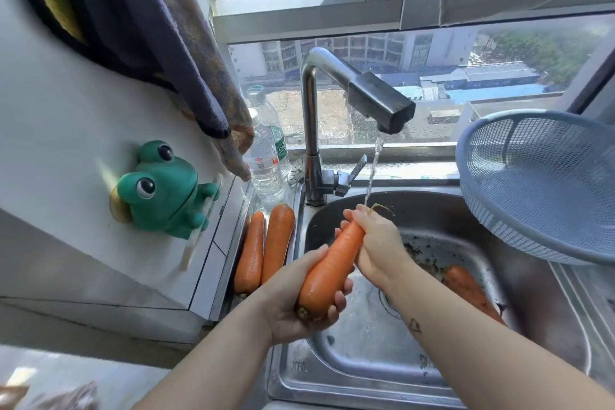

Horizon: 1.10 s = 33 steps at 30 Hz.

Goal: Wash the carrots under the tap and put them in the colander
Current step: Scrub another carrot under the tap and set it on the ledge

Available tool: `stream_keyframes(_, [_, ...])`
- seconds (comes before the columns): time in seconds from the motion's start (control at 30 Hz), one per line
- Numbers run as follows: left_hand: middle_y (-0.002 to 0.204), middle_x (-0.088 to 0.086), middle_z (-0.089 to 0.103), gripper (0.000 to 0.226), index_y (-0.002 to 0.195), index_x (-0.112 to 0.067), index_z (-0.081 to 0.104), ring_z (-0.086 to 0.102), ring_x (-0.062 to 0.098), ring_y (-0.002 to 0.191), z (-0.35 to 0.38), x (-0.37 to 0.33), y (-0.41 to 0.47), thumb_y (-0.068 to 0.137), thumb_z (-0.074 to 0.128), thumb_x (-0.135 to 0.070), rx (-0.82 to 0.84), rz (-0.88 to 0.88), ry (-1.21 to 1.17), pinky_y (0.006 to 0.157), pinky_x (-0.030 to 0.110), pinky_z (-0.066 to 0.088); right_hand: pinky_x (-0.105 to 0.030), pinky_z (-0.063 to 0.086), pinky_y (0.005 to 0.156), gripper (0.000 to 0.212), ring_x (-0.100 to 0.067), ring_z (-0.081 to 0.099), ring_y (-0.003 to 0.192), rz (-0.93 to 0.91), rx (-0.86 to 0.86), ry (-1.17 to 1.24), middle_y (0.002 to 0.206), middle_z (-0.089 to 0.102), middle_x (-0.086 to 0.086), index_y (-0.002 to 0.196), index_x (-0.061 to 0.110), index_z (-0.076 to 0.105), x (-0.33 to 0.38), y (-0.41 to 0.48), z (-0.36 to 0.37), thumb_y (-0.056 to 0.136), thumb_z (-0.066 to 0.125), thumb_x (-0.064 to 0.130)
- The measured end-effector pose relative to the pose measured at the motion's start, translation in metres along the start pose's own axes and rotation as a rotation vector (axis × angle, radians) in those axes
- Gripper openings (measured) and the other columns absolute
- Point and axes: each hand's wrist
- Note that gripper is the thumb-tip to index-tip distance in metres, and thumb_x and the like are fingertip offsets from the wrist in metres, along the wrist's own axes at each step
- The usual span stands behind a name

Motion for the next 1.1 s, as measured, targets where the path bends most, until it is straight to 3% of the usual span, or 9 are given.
stream_keyframes(0.13, [0.080, 0.011, 0.064, 0.050, 0.115, -0.001, 0.057, 0.059, 0.017, 0.059, -0.001, 0.005, -0.004, 0.093, 0.053, -0.045, -0.060, 0.024, 0.149, 0.045, 0.022, 0.050, -0.030, 0.047, 0.058, 0.009, -0.015, 0.050, 0.061, -0.020, -0.158, -0.015, 0.074, 0.051, -0.006, 0.099, 0.007, 0.054, -0.005, -0.002, 0.007, 0.099, 0.045, 0.008])
stream_keyframes(0.33, [0.080, 0.010, 0.066, 0.046, 0.112, -0.003, 0.058, 0.061, 0.018, 0.060, -0.007, 0.014, -0.009, 0.094, 0.052, -0.045, -0.116, 0.070, 0.306, 0.048, 0.025, 0.050, -0.027, 0.040, 0.050, 0.041, -0.014, 0.041, 0.043, 0.100, -0.261, -0.013, 0.049, 0.042, -0.001, 0.064, 0.013, 0.044, -0.010, 0.008, 0.007, 0.103, 0.040, 0.028])
stream_keyframes(0.4, [0.081, 0.011, 0.067, 0.044, 0.113, -0.004, 0.057, 0.062, 0.018, 0.060, -0.010, 0.015, -0.013, 0.095, 0.052, -0.044, -0.131, 0.084, 0.324, 0.049, 0.025, 0.050, -0.026, 0.042, 0.051, 0.040, -0.014, 0.044, 0.046, 0.114, -0.273, -0.057, 0.052, 0.043, -0.001, 0.069, 0.011, 0.048, -0.012, 0.008, 0.005, 0.102, 0.042, 0.032])
stream_keyframes(0.47, [0.082, 0.011, 0.067, 0.045, 0.115, -0.004, 0.057, 0.062, 0.018, 0.059, -0.013, 0.015, -0.018, 0.094, 0.052, -0.043, -0.136, 0.092, 0.322, 0.048, 0.025, 0.050, -0.025, 0.043, 0.055, 0.028, -0.013, 0.046, 0.054, 0.087, -0.239, -0.119, 0.061, 0.048, -0.003, 0.091, 0.004, 0.058, -0.015, 0.004, 0.006, 0.103, 0.040, 0.023])
stream_keyframes(0.6, [0.080, 0.011, 0.066, 0.045, 0.111, -0.001, 0.058, 0.062, 0.016, 0.057, -0.020, 0.015, -0.026, 0.095, 0.053, -0.042, -0.142, 0.086, 0.329, 0.046, 0.024, 0.050, -0.023, 0.039, 0.058, 0.028, -0.011, 0.043, 0.057, -0.009, -0.215, -0.135, 0.080, 0.058, -0.009, 0.126, 0.001, 0.050, -0.021, 0.000, 0.009, 0.101, 0.037, 0.002])
stream_keyframes(0.73, [0.078, 0.009, 0.068, 0.045, 0.108, -0.002, 0.059, 0.062, 0.015, 0.057, -0.023, 0.018, -0.029, 0.095, 0.052, -0.044, -0.135, 0.084, 0.368, 0.048, 0.023, 0.049, -0.022, 0.039, 0.052, 0.030, -0.011, 0.045, 0.053, -0.033, -0.259, -0.206, 0.070, 0.057, -0.007, 0.112, -0.003, 0.059, -0.025, 0.002, 0.008, 0.103, 0.036, 0.014])
stream_keyframes(0.87, [0.079, 0.010, 0.068, 0.046, 0.113, -0.002, 0.058, 0.062, 0.016, 0.058, -0.026, 0.020, -0.030, 0.094, 0.053, -0.044, -0.126, 0.082, 0.371, 0.048, 0.023, 0.049, -0.022, 0.041, 0.051, 0.049, -0.011, 0.045, 0.050, 0.050, -0.271, -0.207, 0.062, 0.054, -0.003, 0.086, 0.004, 0.066, -0.020, 0.003, 0.000, 0.102, 0.036, 0.039])
stream_keyframes(1.0, [0.083, 0.010, 0.067, 0.047, 0.116, -0.004, 0.057, 0.062, 0.016, 0.060, -0.021, 0.014, -0.023, 0.094, 0.052, -0.045, -0.099, 0.096, 0.329, 0.049, 0.023, 0.050, -0.027, 0.045, 0.056, 0.048, -0.012, 0.053, 0.054, 0.188, -0.113, 0.099, 0.078, 0.062, -0.007, 0.101, 0.003, 0.062, -0.018, -0.005, 0.005, 0.101, 0.038, 0.044])
stream_keyframes(1.1, [0.081, 0.009, 0.067, 0.050, 0.115, -0.003, 0.057, 0.060, 0.016, 0.061, -0.012, 0.002, -0.012, 0.095, 0.049, -0.048, -0.078, 0.096, 0.284, 0.047, 0.022, 0.049, -0.033, 0.052, 0.067, 0.033, -0.020, 0.064, 0.070, 0.171, -0.042, 0.093, 0.082, 0.067, -0.010, 0.106, 0.005, 0.055, -0.013, -0.011, 0.008, 0.099, 0.047, 0.036])
Point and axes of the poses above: each hand's wrist, its own y-axis towards the middle knuckle, its own z-axis out of the palm, x = y × z
